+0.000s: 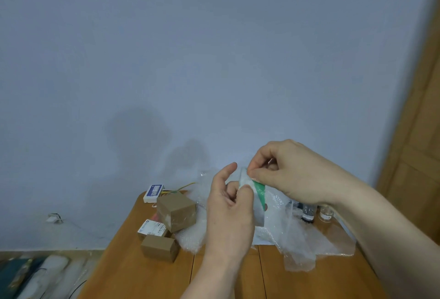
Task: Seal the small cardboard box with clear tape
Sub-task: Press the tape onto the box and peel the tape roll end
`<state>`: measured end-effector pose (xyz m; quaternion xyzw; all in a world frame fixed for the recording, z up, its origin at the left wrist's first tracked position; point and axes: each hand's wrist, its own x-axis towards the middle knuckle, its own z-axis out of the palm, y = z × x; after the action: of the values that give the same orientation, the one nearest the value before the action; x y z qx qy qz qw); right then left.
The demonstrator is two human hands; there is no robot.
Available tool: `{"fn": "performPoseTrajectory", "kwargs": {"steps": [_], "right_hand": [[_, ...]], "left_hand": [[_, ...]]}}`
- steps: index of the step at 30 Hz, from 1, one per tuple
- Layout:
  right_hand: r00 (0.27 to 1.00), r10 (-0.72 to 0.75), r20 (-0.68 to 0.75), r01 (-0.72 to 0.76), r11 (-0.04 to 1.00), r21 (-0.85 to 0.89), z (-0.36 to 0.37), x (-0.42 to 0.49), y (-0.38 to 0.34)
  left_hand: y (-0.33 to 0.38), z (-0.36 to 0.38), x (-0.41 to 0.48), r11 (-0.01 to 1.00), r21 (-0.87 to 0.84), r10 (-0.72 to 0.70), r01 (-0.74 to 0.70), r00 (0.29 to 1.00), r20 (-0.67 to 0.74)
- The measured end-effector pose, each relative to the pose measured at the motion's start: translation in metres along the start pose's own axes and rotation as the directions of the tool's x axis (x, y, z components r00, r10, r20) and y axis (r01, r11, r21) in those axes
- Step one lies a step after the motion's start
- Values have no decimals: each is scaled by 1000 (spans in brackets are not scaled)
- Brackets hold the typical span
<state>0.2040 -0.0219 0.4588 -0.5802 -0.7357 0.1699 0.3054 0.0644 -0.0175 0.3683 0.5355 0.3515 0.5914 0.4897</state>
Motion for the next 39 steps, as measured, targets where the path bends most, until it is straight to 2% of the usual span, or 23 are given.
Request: {"fn": "performPoseTrajectory", "kwargs": {"steps": [4,8,12,16,21,26,29,34,36,39], "right_hand": [[1000,10,-28,-9,1000,8,10,-2,5],[998,35,-45,-32,997,67,14,-4,13],[987,115,-114,-77,954,290,17,-11,28],[906,282,-315,-65,829,555,28,-41,49],[921,368,-125,-223,764,605,90,-87,78],[825,527,-203,-289,703,650,148,-121,123],[801,570,-183,-325,671,666,172,-150,153],[703,711,-17,-489,500,715,208,-203,207],[649,757,73,-555,406,726,225,-221,226],[587,797,147,-636,341,693,253,-242,254]], "left_hand": [[0,6,1,999,-41,9,-12,996,-92],[-4,7,0,999,-31,16,-20,994,-107],[-7,11,-4,999,-28,26,-31,991,-135],[-15,14,-9,995,38,91,-88,992,-90],[-54,23,-15,992,116,75,-58,987,-140],[-110,41,-46,989,115,-88,95,994,-67],[-150,47,-76,961,157,-225,226,974,-20],[-219,52,-128,844,267,-492,466,870,38],[-242,50,-145,783,341,-572,521,818,64],[-272,48,-163,708,449,-639,545,765,79]]}}
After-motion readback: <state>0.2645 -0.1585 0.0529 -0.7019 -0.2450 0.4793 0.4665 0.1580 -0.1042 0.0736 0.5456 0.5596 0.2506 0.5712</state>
